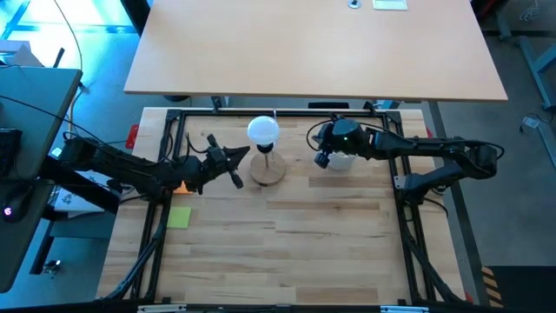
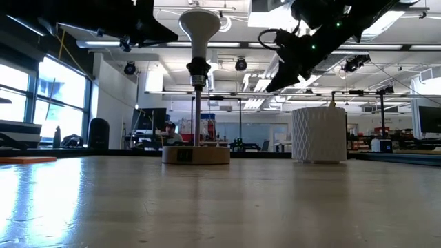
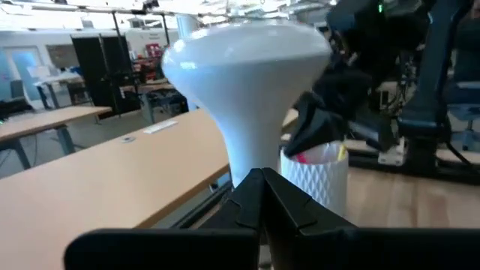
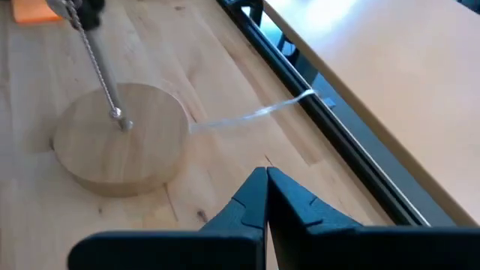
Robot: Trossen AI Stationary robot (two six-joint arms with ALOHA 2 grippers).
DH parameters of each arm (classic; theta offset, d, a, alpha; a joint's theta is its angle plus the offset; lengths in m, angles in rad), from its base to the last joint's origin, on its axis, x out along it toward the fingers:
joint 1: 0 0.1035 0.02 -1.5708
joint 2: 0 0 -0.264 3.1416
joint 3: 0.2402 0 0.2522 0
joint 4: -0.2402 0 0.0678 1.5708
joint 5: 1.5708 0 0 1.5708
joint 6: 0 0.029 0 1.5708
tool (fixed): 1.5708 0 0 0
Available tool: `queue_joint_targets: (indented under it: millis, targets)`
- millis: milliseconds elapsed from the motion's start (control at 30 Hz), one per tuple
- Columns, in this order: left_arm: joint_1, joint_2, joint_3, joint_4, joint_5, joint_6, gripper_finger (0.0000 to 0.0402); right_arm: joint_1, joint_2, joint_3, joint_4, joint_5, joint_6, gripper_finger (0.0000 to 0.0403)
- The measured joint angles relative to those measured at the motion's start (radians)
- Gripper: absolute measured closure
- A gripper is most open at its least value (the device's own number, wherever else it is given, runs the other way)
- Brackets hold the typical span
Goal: Screw lightbulb
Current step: Remove the lightbulb from the lamp
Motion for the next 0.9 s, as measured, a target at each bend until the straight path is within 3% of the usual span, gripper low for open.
queue_joint_targets:
  millis: [267, 500, 733, 900]
  targets:
    - [0.041, 0.000, 0.000, -0.037, 0.006, -0.107, 0.0401, 0.010, 0.022, -0.030, 0.022, -0.037, 0.039, 0.0402]
    - [0.147, 0.000, 0.000, -0.046, 0.215, -0.139, 0.0402, 0.028, 0.026, -0.220, 0.229, -0.039, 0.082, 0.0402]
    - [0.183, 0.000, 0.000, -0.033, 0.205, -0.059, 0.0401, 0.029, 0.023, -0.355, 0.524, -0.040, 0.108, 0.0402]
    - [0.190, 0.000, 0.000, -0.010, 0.198, -0.049, 0.0401, 0.028, 0.026, -0.366, 0.577, -0.103, 0.104, 0.0402]
